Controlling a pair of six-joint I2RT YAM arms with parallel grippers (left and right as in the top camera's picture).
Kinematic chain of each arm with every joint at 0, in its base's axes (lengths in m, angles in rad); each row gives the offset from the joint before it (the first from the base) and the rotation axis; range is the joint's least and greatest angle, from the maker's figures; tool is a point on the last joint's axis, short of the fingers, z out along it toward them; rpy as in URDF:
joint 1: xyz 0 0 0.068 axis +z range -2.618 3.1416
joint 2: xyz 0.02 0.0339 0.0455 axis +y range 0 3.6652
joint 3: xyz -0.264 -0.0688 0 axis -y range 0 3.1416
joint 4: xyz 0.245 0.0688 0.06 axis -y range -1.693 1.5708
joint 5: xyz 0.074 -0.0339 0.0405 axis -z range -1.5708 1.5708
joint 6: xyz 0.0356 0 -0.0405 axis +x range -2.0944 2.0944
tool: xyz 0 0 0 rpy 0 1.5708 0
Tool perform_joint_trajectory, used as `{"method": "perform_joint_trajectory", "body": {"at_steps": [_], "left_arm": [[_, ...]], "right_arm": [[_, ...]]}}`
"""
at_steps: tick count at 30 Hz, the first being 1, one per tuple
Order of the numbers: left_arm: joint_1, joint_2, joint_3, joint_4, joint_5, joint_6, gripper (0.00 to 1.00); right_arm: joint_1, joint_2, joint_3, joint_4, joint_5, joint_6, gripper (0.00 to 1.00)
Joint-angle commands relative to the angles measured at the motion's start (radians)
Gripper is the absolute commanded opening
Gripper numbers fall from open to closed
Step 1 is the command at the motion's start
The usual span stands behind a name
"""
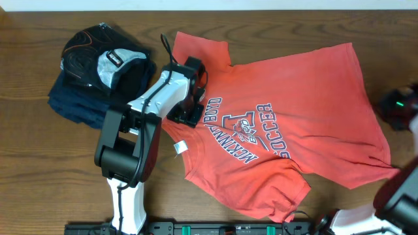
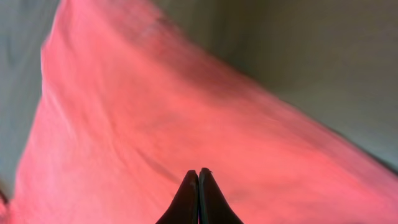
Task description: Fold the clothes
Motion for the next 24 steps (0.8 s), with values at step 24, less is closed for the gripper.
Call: {"method": "perform_joint_trajectory", "body": {"at_steps": [24], "left_arm": [[-0.037,-0.29,0.105,-0.125,0.161,-0.048,0.64]], "right_arm": [[0.012,0.546,0.434,0.157,0.316,0.205,0.01]]}}
